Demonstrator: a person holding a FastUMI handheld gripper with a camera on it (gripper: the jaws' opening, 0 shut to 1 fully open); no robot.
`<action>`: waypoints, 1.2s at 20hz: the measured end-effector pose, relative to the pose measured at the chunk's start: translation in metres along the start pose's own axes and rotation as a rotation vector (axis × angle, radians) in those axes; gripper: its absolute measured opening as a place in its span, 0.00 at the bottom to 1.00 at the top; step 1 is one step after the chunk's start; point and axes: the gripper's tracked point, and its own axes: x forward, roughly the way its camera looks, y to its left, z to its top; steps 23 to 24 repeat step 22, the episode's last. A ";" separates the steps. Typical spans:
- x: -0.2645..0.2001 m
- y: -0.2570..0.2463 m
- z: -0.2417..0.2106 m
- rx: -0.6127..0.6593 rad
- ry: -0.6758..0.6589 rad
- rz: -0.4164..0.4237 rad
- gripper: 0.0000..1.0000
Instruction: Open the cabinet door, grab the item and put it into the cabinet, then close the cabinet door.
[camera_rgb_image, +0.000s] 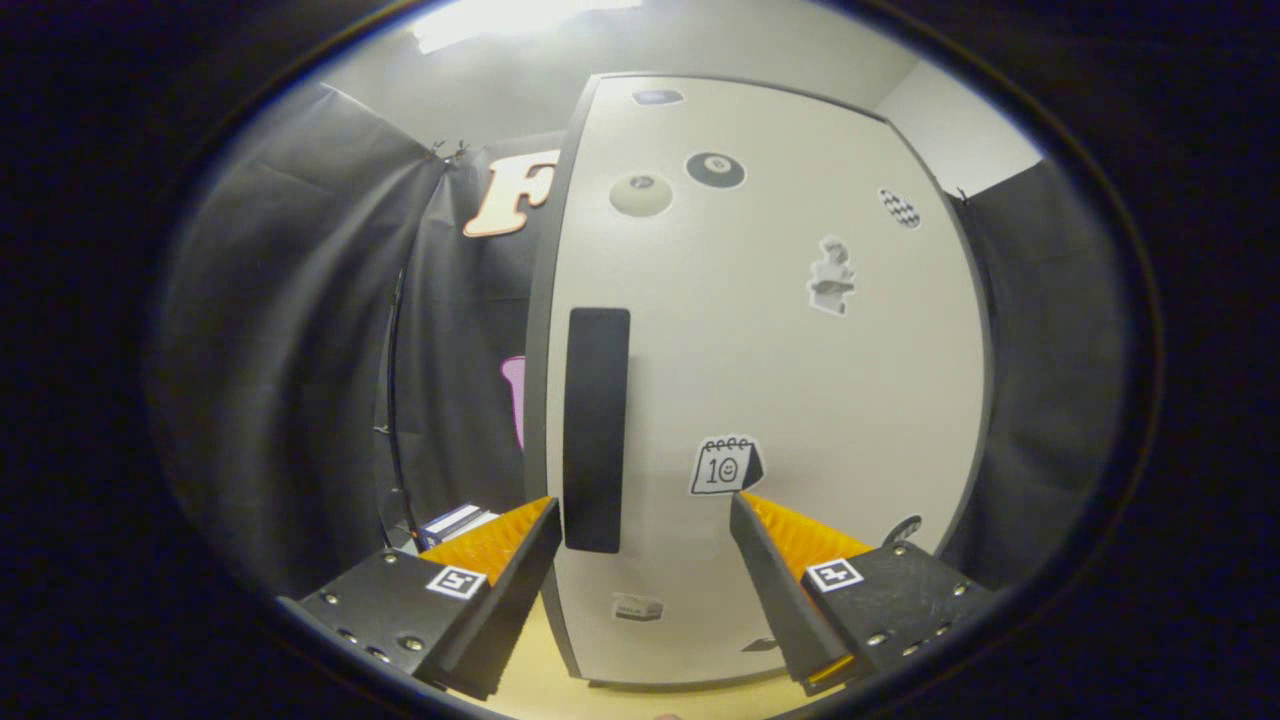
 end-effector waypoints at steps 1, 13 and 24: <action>-0.012 -0.004 0.001 -0.005 0.005 -0.006 1.00; -0.171 -0.059 0.011 -0.052 0.071 -0.117 1.00; -0.253 -0.068 0.031 -0.014 0.069 -0.151 0.99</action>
